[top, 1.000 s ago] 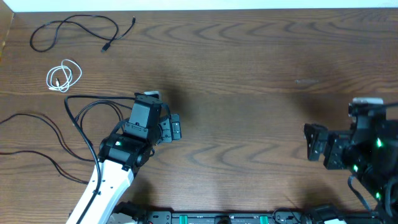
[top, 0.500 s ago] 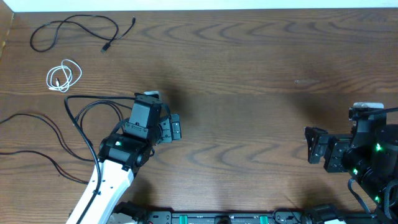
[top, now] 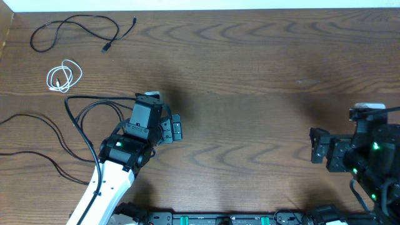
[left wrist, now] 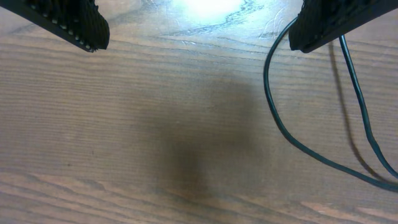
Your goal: Untangle cables
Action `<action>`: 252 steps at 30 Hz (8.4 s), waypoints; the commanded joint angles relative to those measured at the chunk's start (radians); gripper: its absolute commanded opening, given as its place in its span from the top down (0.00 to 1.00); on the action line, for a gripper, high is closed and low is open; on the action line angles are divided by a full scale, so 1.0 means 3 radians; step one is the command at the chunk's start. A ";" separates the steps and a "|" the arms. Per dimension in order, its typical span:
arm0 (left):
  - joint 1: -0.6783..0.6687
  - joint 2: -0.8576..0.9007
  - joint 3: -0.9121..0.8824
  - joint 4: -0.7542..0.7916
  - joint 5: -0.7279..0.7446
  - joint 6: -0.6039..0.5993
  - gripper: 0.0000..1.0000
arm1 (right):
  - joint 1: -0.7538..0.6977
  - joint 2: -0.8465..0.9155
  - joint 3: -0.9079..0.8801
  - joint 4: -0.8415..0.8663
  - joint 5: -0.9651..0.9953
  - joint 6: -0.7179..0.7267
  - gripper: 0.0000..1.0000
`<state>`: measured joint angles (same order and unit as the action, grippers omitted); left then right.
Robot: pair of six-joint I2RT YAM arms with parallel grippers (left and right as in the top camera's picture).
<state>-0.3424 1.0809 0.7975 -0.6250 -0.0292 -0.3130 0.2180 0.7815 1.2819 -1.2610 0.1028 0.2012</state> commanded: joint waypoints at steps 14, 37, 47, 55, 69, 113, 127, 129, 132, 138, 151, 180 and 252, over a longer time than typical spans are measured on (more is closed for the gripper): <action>-0.0008 0.0010 0.0061 -0.0009 -0.0031 0.0045 0.02 | -0.0684 -0.1527 -0.2307 0.2355 -0.0229 -0.1092 0.01; -0.0008 0.0010 0.0061 -0.0009 -0.0031 0.0045 0.02 | -0.0835 -0.2588 -0.4148 0.4325 -0.0403 -0.1087 0.01; -0.0008 0.0010 0.0061 -0.0009 -0.0031 0.0045 0.02 | -0.0829 -0.2588 -0.4256 0.4204 -0.0379 -0.1061 0.01; -0.0008 0.0010 0.0061 -0.0009 -0.0031 0.0045 0.02 | -0.0755 -0.2588 -0.4255 0.3952 -0.0389 -0.0860 0.01; -0.0008 0.0010 0.0061 -0.0009 -0.0031 0.0045 0.02 | -0.0692 -0.2588 -0.4253 0.3947 -0.0182 -0.0608 0.01; -0.0008 0.0010 0.0061 -0.0169 -0.0031 0.0045 0.02 | -0.0715 -0.2586 -0.4253 0.3953 -0.0266 -0.0834 0.01; 0.0089 -0.0231 -0.0205 -0.0224 0.0011 0.0020 0.02 | -0.0715 -0.2586 -0.4253 0.3953 -0.0266 -0.0834 0.01; 0.0182 -0.0346 -0.0328 -0.0164 0.0097 0.0092 0.02 | -0.0715 -0.2586 -0.4253 0.3953 -0.0266 -0.0834 0.01; 0.0354 -0.0562 -0.0571 0.0139 0.0378 0.0413 0.02 | -0.0715 -0.2586 -0.4253 0.3953 -0.0266 -0.0834 0.01; 0.0605 -0.1094 -0.1025 0.0685 0.0661 0.0926 0.02 | -0.0715 -0.2586 -0.4253 0.3953 -0.0266 -0.0834 0.01; 0.0865 -0.2469 -0.1588 0.0936 0.0819 0.1080 0.02 | -0.0715 -0.2586 -0.4253 0.3953 -0.0266 -0.0835 0.01; 0.1364 -0.3600 -0.2646 0.2028 0.0749 0.1057 0.02 | -0.0715 -0.2586 -0.4253 0.3953 -0.0266 -0.0834 0.01; 0.1035 -0.3600 -0.2646 0.1840 0.0069 0.1153 0.02 | -0.0715 -0.2583 -0.4253 0.3953 -0.0266 -0.0834 0.01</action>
<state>-0.0177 0.0109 0.0231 -0.0357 0.0235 0.0238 -0.0036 0.0120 0.0067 -0.0704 0.0216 -0.0376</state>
